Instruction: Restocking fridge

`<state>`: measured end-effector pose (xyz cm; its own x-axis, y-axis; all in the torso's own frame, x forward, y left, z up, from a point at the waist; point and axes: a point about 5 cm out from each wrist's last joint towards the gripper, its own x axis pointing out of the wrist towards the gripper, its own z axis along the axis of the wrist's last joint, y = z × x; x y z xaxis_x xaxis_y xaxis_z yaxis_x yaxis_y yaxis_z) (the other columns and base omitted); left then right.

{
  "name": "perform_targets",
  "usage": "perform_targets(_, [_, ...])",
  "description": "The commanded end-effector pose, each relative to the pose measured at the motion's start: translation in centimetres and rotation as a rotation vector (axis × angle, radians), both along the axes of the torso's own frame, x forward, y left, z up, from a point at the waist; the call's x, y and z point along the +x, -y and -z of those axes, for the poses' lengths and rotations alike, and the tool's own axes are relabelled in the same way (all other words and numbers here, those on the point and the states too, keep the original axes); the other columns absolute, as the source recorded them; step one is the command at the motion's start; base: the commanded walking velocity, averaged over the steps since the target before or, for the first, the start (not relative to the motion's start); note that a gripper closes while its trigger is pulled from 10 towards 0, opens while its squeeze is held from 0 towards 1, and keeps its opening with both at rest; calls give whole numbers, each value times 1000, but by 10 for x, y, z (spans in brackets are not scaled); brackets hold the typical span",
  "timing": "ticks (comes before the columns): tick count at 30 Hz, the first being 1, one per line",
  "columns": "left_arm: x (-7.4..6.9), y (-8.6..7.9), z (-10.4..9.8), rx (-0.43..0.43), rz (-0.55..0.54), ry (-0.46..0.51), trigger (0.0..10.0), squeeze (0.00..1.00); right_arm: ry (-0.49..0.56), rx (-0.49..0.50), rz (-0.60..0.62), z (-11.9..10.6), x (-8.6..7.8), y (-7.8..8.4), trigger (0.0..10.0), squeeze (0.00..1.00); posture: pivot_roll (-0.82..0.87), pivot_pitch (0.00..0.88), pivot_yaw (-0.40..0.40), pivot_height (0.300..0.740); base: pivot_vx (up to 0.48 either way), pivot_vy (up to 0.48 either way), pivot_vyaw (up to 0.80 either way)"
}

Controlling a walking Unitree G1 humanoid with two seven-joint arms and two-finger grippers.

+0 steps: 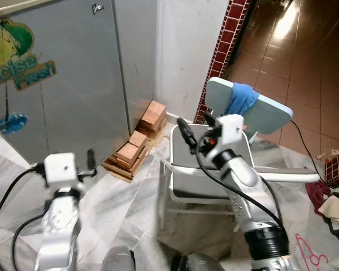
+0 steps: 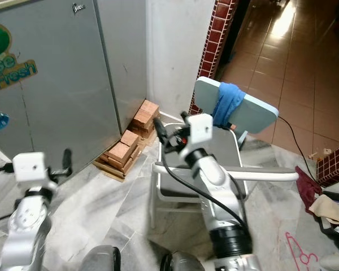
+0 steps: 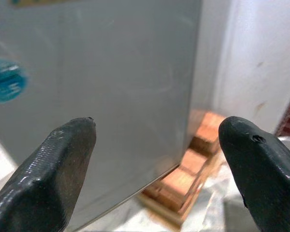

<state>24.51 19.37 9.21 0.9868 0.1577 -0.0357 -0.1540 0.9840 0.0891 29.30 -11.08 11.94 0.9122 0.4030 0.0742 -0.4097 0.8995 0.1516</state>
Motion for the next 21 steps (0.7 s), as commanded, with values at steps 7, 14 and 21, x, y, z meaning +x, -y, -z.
perform_targets(7, [4, 3, -1, 6, 19, -1, 10000, 0, 25, -13, 40, 3, 0, -4, 10000, 0, 85, 82, -62, 740, 0, 480, 0])
perform_targets(14, [3, 7, 1, -9, 25, -3, 10000, 0, 45, 14, 90, 2, -2, 6, 10000, 0, 75, 84, -64, 740, 0, 480, 0])
perform_targets(21, [7, 12, -1, -42, 14, 17, 10000, 0, 78, -41, 143, 2, -4, 15, 10000, 0, 58, 83, -63, 740, 0, 480, 0])
